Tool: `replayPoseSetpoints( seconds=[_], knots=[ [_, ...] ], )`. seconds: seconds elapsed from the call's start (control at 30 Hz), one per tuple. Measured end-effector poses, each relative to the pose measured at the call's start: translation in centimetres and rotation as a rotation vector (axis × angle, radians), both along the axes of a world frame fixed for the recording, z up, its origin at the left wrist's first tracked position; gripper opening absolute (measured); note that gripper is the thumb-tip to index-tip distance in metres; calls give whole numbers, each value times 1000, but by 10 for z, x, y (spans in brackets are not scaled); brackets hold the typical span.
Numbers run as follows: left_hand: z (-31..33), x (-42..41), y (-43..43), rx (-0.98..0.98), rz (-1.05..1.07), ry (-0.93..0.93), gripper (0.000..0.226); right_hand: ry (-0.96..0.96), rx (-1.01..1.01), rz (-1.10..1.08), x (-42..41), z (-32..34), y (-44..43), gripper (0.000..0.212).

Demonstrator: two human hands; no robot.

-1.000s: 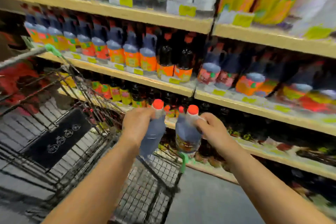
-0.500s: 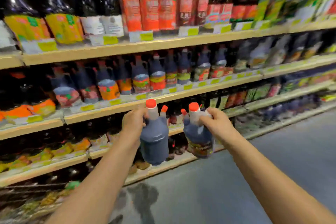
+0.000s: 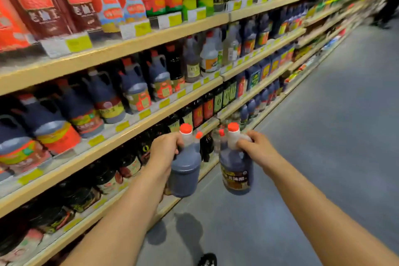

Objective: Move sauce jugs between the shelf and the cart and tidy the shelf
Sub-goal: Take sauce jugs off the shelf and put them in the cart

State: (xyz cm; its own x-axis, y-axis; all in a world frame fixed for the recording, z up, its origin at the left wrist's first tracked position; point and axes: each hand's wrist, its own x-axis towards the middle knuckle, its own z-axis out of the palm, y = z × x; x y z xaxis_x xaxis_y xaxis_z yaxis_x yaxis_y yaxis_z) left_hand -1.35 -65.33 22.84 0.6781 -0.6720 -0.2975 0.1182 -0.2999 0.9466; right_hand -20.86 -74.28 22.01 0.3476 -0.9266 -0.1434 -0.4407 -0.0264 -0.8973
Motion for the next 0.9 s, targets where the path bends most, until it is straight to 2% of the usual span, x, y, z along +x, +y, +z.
replayPoseSetpoints(
  seconds=[0.1,0.23,0.33,0.43,0.63,0.7,0.9],
  knots=[
    [2,-13,-71,29,-79,26,34,17,32,-47,-15,-6,-57,6],
    [11,-37,-163,49,-187,1,40,-4,13,-130,-40,-5,-128,20],
    [12,-58,-225,46,-184,6,30,45,-16,-185,-65,-9,-189,11],
    [8,-82,-285,43,-200,-6,25,91,-31,-182,-90,-16,-251,14],
    [6,-142,-394,24,-119,12,21,175,-2,-116,-142,-23,-371,29],
    [9,-161,-428,35,-92,37,18,191,-13,-89,-157,-22,-410,26],
    [9,-195,-529,34,-43,41,30,184,-26,-60,-187,-18,-518,22]
  ],
)
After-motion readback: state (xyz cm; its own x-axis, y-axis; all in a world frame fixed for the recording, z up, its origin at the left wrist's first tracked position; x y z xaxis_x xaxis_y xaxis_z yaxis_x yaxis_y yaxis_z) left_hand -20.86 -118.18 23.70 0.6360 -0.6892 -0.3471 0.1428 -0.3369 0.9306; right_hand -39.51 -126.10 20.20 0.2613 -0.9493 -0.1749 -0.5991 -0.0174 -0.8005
